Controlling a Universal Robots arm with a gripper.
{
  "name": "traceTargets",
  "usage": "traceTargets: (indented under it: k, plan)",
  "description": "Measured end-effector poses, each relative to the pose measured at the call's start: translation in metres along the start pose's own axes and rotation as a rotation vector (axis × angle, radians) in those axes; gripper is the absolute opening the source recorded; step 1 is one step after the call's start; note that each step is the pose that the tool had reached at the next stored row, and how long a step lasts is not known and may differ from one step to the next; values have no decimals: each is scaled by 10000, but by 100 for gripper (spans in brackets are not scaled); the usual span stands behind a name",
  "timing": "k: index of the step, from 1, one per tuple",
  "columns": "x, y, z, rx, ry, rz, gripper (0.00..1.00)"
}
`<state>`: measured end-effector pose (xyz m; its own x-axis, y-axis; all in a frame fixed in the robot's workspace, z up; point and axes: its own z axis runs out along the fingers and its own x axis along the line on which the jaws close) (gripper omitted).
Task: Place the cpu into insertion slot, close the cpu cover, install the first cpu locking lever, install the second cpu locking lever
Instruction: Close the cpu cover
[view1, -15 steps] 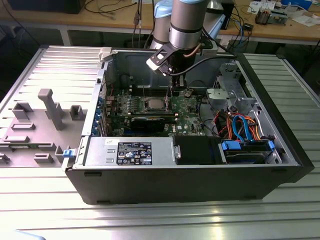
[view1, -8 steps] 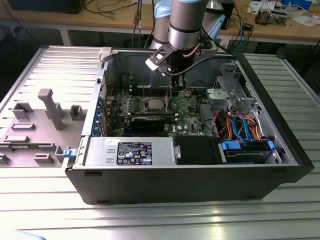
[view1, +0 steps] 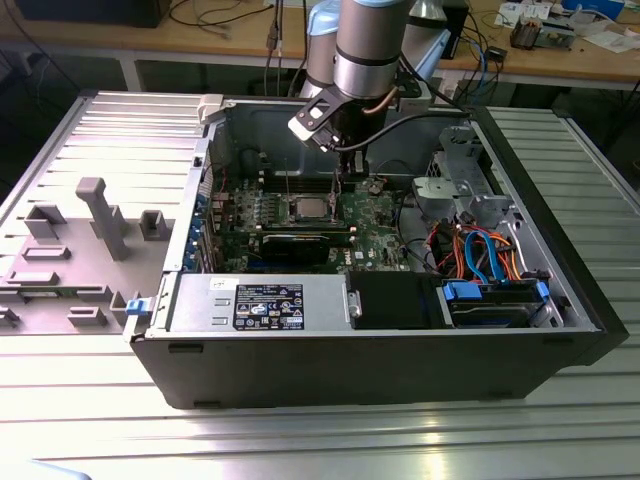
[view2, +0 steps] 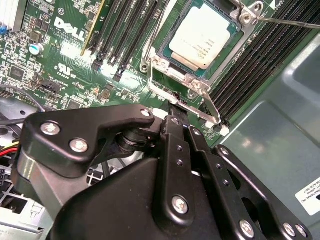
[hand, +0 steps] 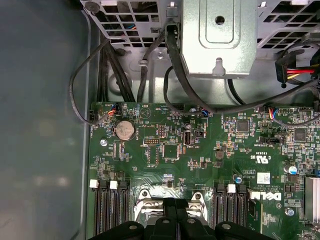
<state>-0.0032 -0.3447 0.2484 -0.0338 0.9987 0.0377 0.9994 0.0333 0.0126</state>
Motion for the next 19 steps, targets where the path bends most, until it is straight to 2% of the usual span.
traceTargets:
  k: [7,16,19]
  plan:
    - [1,-12,0,0,1,2,11]
    - [2,-65,5,0,1,1,11]
    - [3,-109,11,0,-1,0,11]
